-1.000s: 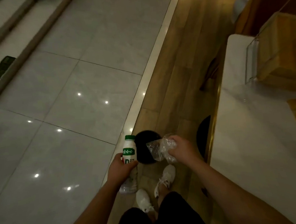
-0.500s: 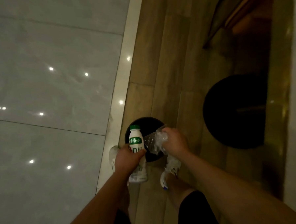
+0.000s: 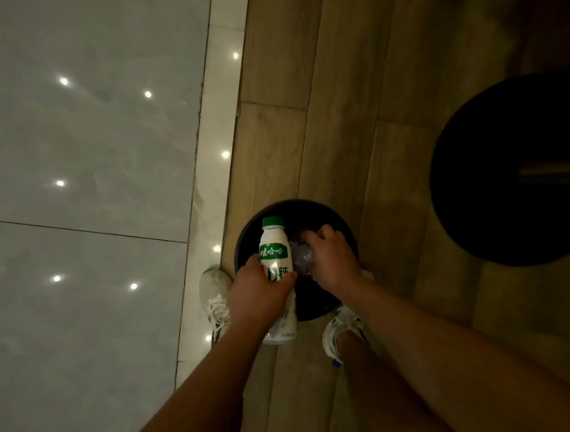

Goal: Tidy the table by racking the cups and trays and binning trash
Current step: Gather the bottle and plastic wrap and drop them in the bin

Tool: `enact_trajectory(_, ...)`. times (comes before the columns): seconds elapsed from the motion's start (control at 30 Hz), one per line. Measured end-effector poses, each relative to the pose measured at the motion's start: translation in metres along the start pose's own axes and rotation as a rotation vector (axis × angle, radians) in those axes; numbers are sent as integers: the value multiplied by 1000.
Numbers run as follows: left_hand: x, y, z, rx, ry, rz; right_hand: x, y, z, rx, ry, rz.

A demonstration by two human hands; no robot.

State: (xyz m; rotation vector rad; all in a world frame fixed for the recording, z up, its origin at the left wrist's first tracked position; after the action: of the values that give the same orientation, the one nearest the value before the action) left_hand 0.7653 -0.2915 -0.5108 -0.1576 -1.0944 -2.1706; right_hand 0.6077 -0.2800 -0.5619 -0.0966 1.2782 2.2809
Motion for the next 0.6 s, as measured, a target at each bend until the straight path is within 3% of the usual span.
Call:
enact_trajectory(0.23, -1, -26, -24, 25, -16, -152, 4, -15, -19, -82, 135, 192)
enact_trajectory(0.6, -1, -43, -38, 29, -52, -239, 12, -8, -22, -94, 167, 80)
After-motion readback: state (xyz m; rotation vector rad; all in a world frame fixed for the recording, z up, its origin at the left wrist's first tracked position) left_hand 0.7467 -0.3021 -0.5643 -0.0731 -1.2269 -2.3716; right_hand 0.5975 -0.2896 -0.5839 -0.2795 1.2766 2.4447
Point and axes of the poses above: each hand's wrist, its own z-axis away from the middle knuckle, its own y-axis out of the back of the hand, x = y × z, the point moved 2 cm from there along -z, towards the middle knuckle, and after that the axes turned 14 degrees about x, right-handed, at the moved point
